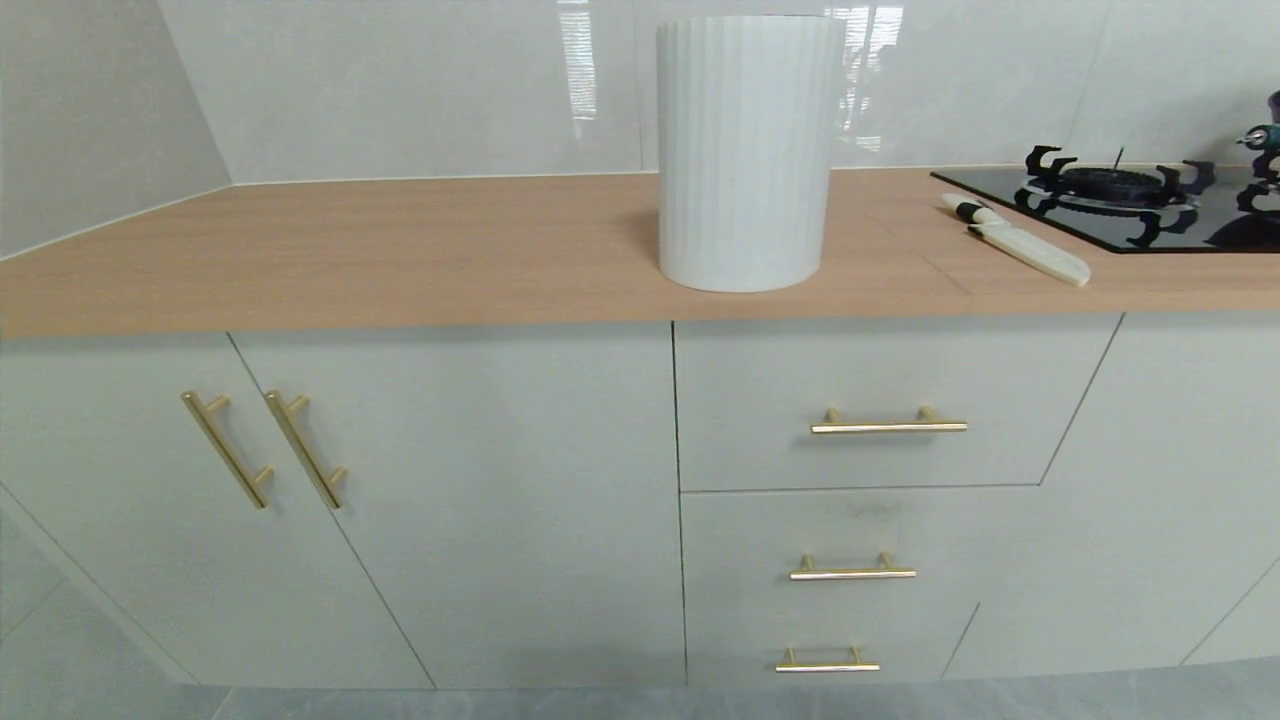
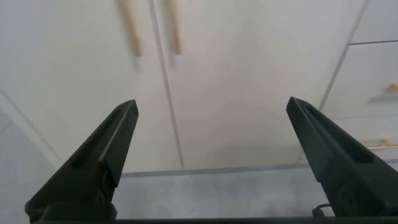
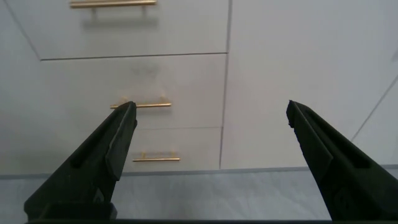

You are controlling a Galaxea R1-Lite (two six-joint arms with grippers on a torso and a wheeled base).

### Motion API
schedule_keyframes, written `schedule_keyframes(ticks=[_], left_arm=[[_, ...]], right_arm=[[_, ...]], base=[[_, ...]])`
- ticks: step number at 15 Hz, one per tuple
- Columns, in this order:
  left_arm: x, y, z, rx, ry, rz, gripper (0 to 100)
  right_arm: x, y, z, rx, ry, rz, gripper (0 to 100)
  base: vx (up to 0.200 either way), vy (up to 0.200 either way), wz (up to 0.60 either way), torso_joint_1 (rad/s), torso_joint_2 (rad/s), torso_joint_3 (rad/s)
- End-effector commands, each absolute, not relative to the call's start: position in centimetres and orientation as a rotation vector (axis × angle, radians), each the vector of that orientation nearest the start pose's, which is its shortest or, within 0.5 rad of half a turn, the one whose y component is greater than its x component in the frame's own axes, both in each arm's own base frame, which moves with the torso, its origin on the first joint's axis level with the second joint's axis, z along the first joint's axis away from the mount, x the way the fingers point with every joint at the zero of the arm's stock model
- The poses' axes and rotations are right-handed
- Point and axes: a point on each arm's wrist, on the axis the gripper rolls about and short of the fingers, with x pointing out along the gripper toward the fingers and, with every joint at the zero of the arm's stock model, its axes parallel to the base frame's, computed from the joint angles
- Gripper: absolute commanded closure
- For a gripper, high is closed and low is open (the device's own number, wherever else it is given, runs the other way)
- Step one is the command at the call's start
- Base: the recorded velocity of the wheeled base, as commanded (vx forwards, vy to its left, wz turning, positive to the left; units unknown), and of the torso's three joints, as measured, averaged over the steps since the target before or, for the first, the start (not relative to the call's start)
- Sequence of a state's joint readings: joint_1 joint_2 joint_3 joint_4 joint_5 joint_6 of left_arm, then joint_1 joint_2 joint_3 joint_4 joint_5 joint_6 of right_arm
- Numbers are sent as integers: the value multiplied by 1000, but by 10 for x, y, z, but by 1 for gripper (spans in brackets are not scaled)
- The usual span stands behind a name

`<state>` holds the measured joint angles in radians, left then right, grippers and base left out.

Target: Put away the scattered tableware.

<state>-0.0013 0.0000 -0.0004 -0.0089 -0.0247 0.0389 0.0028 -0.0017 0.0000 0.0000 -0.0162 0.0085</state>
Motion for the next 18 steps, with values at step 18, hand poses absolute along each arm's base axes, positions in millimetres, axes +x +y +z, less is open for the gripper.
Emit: schedule_keyframes(ticks=[18], left_arm=[[-23, 0, 77, 22, -13, -24, 0]], right_arm=[[-23, 0, 75, 2, 0, -9, 0]], base=[[0, 44, 0, 0, 0, 1]])
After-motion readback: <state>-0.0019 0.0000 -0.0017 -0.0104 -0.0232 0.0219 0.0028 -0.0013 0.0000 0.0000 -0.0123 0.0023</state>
